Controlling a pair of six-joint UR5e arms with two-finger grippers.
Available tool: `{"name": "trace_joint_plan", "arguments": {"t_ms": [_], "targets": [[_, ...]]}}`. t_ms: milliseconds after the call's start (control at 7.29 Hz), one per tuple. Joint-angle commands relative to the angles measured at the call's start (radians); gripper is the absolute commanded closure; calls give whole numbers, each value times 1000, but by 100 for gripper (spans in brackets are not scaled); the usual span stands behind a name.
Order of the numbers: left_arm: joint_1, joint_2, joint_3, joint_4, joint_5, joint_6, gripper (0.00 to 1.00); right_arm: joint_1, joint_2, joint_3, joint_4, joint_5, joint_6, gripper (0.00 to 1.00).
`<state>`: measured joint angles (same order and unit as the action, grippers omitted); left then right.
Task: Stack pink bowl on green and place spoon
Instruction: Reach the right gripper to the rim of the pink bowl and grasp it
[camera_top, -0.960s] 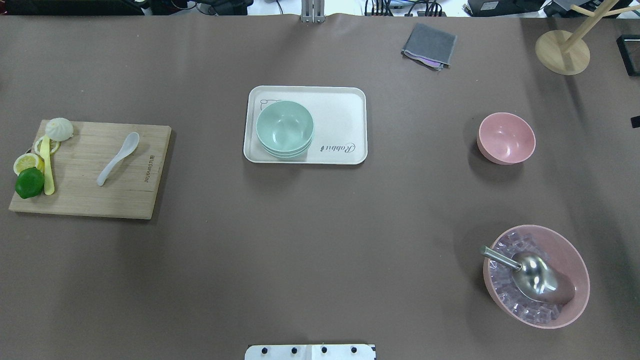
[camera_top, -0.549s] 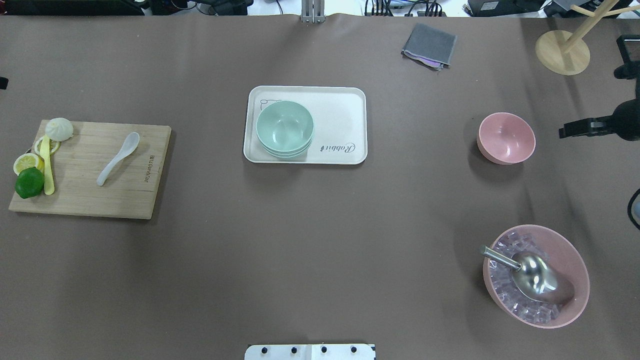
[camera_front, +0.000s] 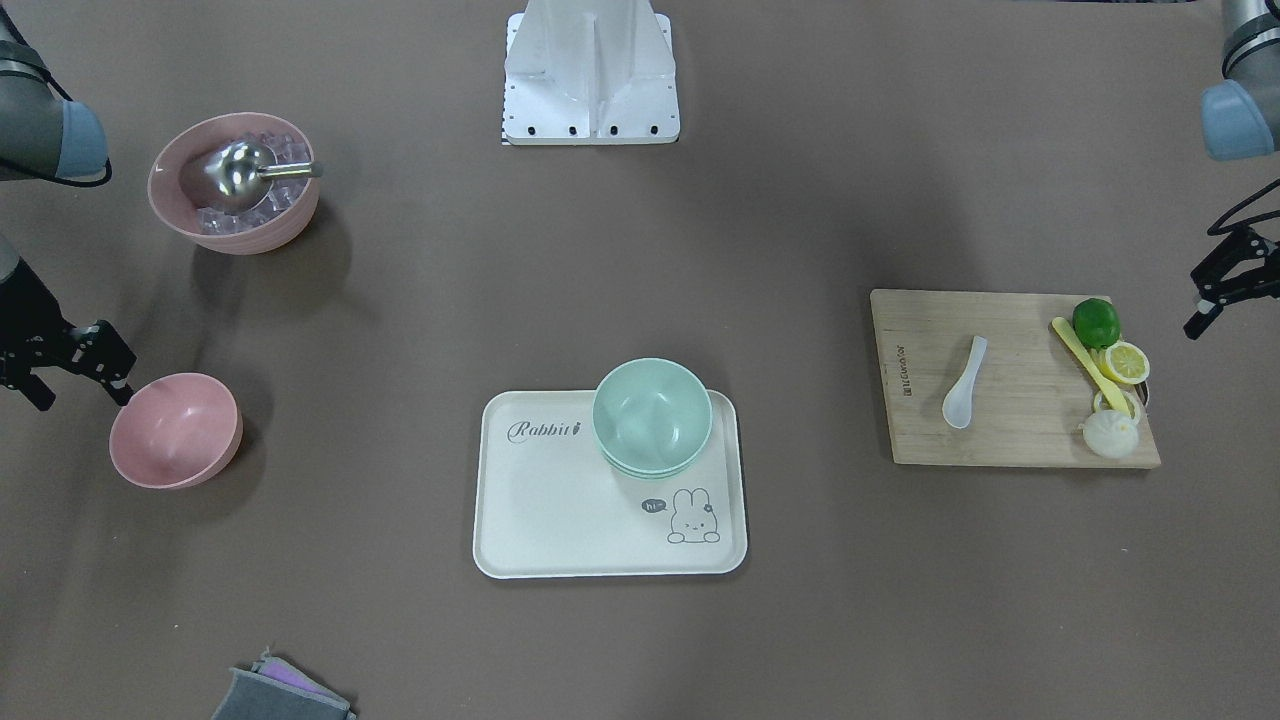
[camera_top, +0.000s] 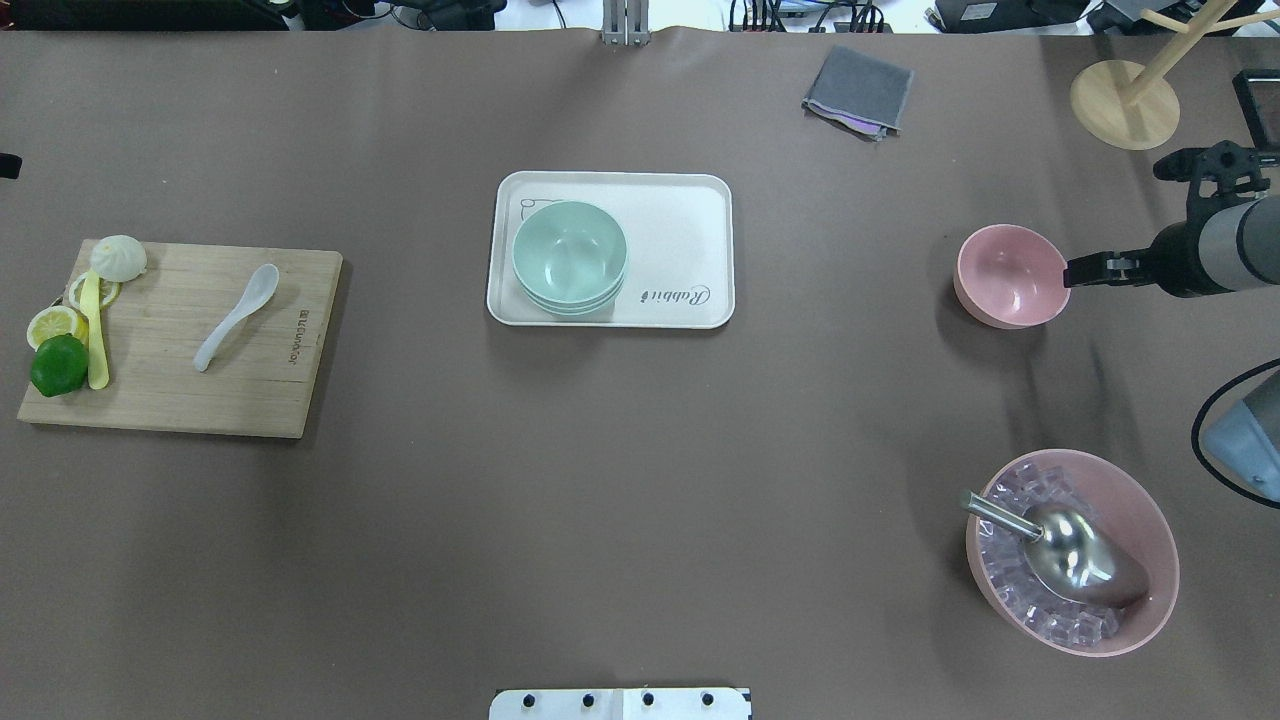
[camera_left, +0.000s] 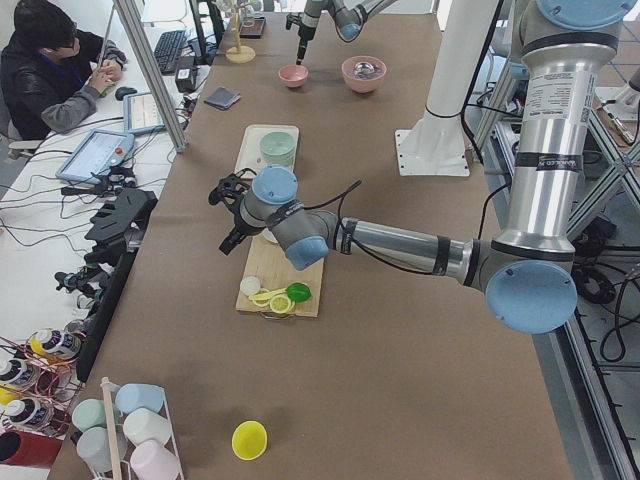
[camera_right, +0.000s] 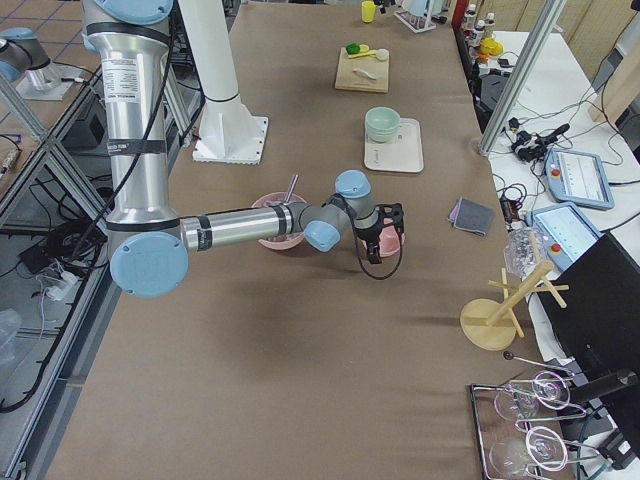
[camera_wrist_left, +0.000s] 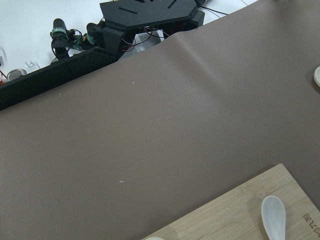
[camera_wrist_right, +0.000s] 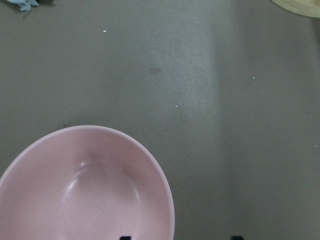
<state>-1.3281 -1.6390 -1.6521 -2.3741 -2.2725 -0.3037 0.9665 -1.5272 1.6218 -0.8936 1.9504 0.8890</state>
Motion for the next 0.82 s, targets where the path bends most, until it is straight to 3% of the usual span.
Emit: {"name": "trace_joint_plan", "arguments": {"t_ms": [0, 137, 411, 549, 686], "targets": [[1, 1, 0, -1, -1, 0, 2, -9, 21, -23, -1, -2, 15, 61], [1, 1, 0, -1, -1, 0, 2, -11, 19, -26, -1, -2, 16, 72], [3, 1, 0, -1, 1, 0, 2, -12, 19, -39, -1, -2, 16, 74], [1, 1, 0, -1, 1, 0, 2, -12, 21, -36, -1, -2, 18, 93], [3, 1, 0, -1, 1, 0, 2, -12, 22, -27, -1, -2, 19, 100]]}}
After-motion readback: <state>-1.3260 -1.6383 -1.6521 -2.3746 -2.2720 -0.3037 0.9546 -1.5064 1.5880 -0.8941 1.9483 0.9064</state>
